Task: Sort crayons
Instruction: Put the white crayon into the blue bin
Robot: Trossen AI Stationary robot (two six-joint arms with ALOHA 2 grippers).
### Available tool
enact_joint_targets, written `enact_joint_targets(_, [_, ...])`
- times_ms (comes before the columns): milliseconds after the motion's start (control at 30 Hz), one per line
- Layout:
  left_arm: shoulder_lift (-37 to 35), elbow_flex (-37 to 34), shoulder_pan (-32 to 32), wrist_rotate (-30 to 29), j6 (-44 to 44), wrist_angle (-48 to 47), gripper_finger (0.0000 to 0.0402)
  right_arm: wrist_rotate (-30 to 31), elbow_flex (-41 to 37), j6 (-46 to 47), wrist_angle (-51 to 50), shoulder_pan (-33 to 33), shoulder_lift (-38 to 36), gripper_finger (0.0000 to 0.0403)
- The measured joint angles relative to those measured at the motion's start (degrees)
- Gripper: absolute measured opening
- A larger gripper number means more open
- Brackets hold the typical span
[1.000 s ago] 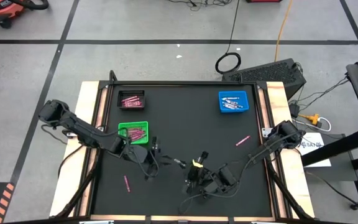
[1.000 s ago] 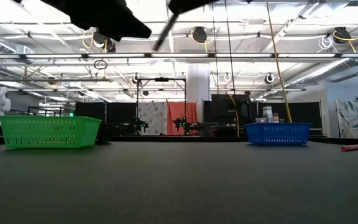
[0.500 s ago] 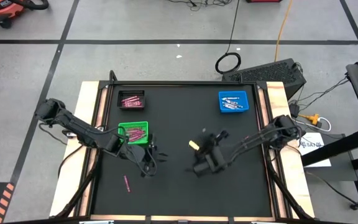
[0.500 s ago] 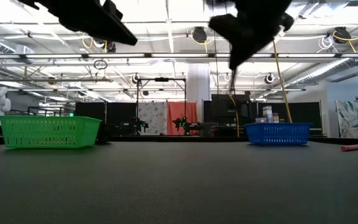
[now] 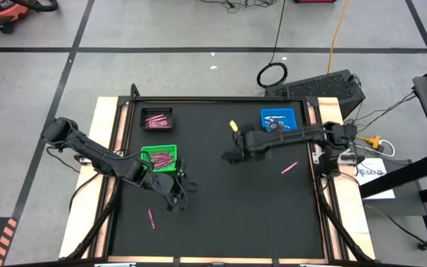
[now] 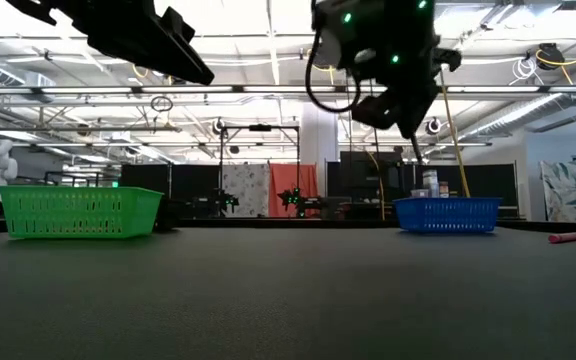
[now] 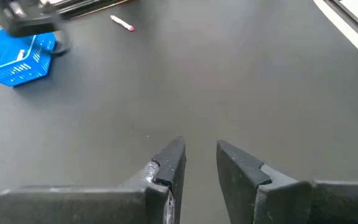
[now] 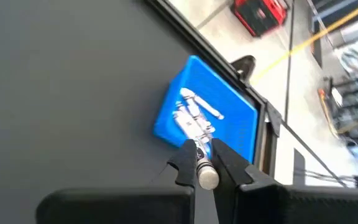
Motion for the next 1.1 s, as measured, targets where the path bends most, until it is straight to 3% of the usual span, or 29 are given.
enact_joint_targets(433, [0.0, 0.0, 0.0, 0.0, -0.2, 0.0, 0.0094, -3.4, 0.0, -19.8, 1.1, -18.7, -0.3, 0.0006])
enact_joint_targets(733, [0.0, 0.0, 0.0, 0.3, -4.1, 0.0, 0.0094, -10.7, -2.9, -40.3, 11.4, -28.4, -0.3, 0.0006])
enact_joint_targets(1100, [0.1, 0.0, 0.1, 0.3, -7.6, -4.8, 0.0094, -16.7, -9.0, -49.3, 14.8, -33.9, -0.2, 0.0007])
